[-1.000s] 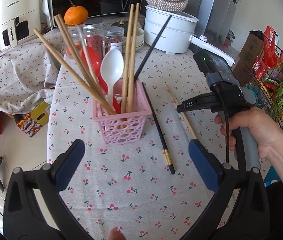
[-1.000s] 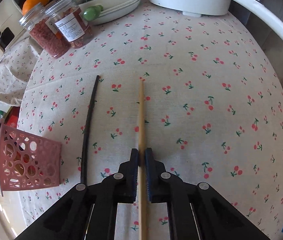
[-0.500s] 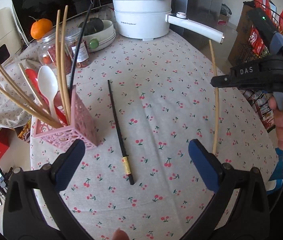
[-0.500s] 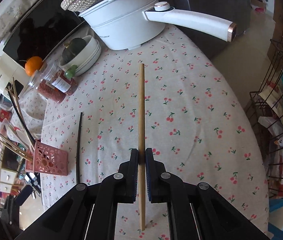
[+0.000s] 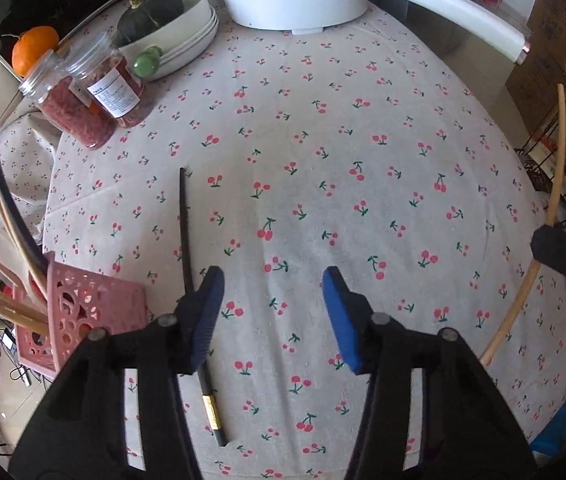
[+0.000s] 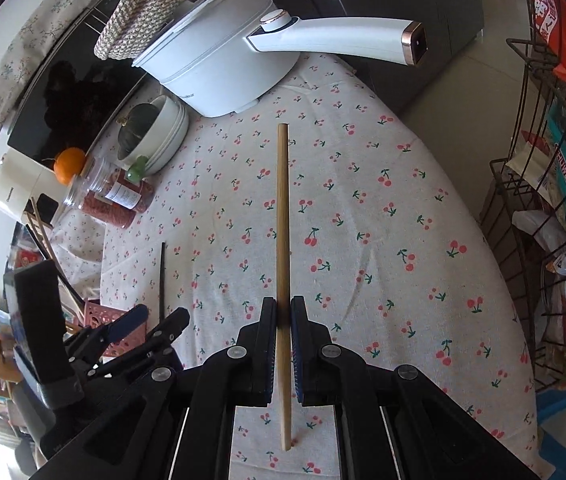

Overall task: Organize utensils
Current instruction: 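Grasp the black chopstick with the left tool, then lift the black chopstick over the pink basket and release it with the left tool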

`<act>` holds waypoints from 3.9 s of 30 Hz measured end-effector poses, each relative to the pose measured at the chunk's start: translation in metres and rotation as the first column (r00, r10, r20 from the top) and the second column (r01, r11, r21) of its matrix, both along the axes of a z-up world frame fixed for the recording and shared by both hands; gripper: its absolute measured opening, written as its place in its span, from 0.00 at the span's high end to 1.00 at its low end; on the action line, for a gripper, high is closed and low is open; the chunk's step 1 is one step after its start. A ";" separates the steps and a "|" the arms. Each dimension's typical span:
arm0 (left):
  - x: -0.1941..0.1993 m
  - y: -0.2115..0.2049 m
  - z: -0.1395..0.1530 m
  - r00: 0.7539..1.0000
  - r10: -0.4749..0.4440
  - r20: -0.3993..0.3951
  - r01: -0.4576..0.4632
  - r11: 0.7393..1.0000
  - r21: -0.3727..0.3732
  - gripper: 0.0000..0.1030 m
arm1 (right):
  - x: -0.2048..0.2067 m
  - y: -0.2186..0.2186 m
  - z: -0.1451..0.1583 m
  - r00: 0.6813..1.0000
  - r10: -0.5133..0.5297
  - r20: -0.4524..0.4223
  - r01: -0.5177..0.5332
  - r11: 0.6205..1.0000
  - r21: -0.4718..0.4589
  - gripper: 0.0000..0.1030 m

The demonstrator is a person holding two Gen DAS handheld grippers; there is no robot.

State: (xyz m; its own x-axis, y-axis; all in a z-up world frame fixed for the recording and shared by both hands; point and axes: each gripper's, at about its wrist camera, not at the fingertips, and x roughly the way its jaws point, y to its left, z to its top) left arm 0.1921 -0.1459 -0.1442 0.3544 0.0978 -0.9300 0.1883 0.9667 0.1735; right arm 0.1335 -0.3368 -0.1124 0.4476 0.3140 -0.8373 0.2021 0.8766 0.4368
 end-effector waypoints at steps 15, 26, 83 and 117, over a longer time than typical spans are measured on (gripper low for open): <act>0.040 0.033 -0.024 0.985 0.161 -0.059 -0.155 0.983 0.095 0.72 | 0.009 -0.001 -0.002 1.000 0.024 0.009 -0.024 0.999 0.025 0.93; 0.045 0.043 -0.044 0.974 0.194 -0.114 -0.181 0.977 0.114 0.72 | 0.011 0.000 -0.001 0.999 0.037 0.010 -0.037 0.999 0.018 0.93; 0.012 0.059 -0.033 0.995 0.079 -0.063 -0.088 0.984 -0.155 0.94 | -0.002 0.023 0.022 0.996 0.044 0.081 -0.043 0.999 -0.007 0.93; -0.114 0.220 0.155 0.778 0.207 0.593 0.167 0.842 -0.513 0.94 | -0.036 0.124 0.120 0.883 0.252 0.395 -0.222 0.967 -0.122 0.93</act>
State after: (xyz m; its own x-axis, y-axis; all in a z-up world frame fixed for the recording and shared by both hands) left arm 0.0778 0.0743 0.0107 0.8553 -0.3075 -0.4171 0.2026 0.9393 -0.2769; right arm 0.0973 -0.2128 0.0074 0.6710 0.4003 -0.6241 -0.1963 0.9076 0.3710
